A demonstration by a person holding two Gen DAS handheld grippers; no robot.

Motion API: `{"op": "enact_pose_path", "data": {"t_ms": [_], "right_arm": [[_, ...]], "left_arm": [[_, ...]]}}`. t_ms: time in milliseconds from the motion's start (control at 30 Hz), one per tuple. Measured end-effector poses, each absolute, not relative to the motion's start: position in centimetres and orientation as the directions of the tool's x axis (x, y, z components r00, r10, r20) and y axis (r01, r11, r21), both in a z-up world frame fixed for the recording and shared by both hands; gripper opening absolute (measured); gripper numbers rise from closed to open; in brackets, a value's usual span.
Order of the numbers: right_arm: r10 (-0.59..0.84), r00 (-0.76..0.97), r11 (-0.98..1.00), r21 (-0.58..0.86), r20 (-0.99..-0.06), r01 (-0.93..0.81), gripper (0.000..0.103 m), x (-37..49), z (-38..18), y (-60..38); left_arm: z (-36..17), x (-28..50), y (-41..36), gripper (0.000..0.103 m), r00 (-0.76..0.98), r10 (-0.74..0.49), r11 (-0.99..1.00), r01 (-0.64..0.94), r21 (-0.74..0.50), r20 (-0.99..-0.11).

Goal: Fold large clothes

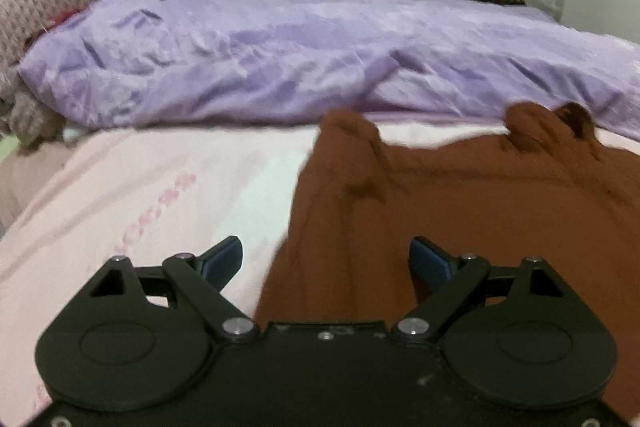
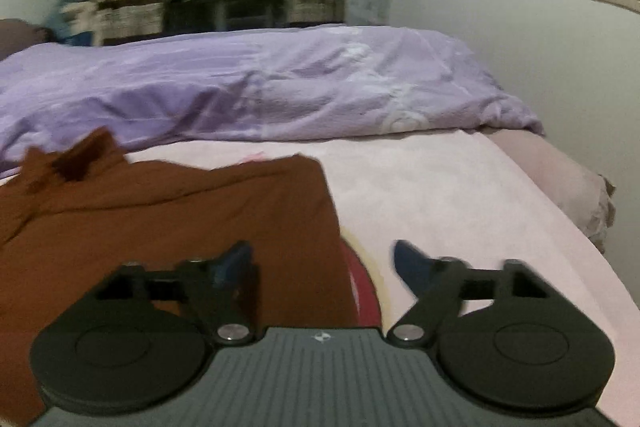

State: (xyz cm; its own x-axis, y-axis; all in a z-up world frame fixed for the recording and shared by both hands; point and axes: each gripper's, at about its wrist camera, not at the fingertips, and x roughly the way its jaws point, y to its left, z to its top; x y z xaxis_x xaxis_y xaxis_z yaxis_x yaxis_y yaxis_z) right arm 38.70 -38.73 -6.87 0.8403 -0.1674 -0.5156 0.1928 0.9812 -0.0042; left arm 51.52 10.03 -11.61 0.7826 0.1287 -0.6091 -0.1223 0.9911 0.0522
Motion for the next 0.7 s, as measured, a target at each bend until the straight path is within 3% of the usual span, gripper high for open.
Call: {"op": "enact_pose_path", "data": {"t_ms": [133,233,367,400,467,500,533,567,700], "right_arm": [[-0.064,0.835,0.986,0.095,-0.547,0.138,0.098,36.8,-7.4,-40.2],[-0.036,0.817,0.985,0.118,-0.575,0.126,0.098,36.5,-9.2,-40.4],[0.083,0.809,0.947,0.298,-0.582,0.117,0.097,38.2,-11.2,-41.5],[0.109,0.806,0.936,0.333,-0.581,0.114,0.091,38.9,-11.7,-41.7],[0.117,0.809,0.937,0.333,-0.576,0.102,0.065,39.4,-11.5,-41.4],[0.136,0.810,0.929,0.357,-0.571,0.095,0.036,39.3,-11.0,-41.3],[0.108,0.815,0.934,0.340,-0.570,0.114,0.024,39.0,-10.4,-40.9],[0.087,0.818,0.943,0.312,-0.569,0.116,0.021,38.5,-9.7,-40.4],[0.054,0.872,0.961,0.261,-0.487,0.086,0.012,34.7,-5.8,-39.3]], "left_arm": [[-12.6,48.9,10.9,0.093,0.735,0.036,0.999,-0.051,-0.002,-0.677],[-13.5,47.4,12.5,0.093,0.713,-0.077,0.990,-0.027,-0.138,-0.696],[-14.7,47.6,12.4,0.094,0.696,-0.138,0.980,-0.009,-0.200,-0.705],[-14.8,47.8,12.0,0.095,0.699,-0.132,0.982,-0.003,-0.187,-0.703],[-14.8,47.8,11.1,0.086,0.726,-0.102,0.990,0.011,-0.137,-0.680],[-14.7,47.7,10.7,0.062,0.734,-0.086,0.992,-0.001,-0.128,-0.674],[-14.3,47.4,10.5,0.050,0.744,-0.088,0.989,-0.014,-0.146,-0.663],[-13.6,47.0,10.7,0.029,0.760,-0.060,0.989,-0.044,-0.143,-0.647],[-9.8,44.2,11.6,0.024,0.801,-0.066,0.981,-0.056,-0.185,-0.595]]}}
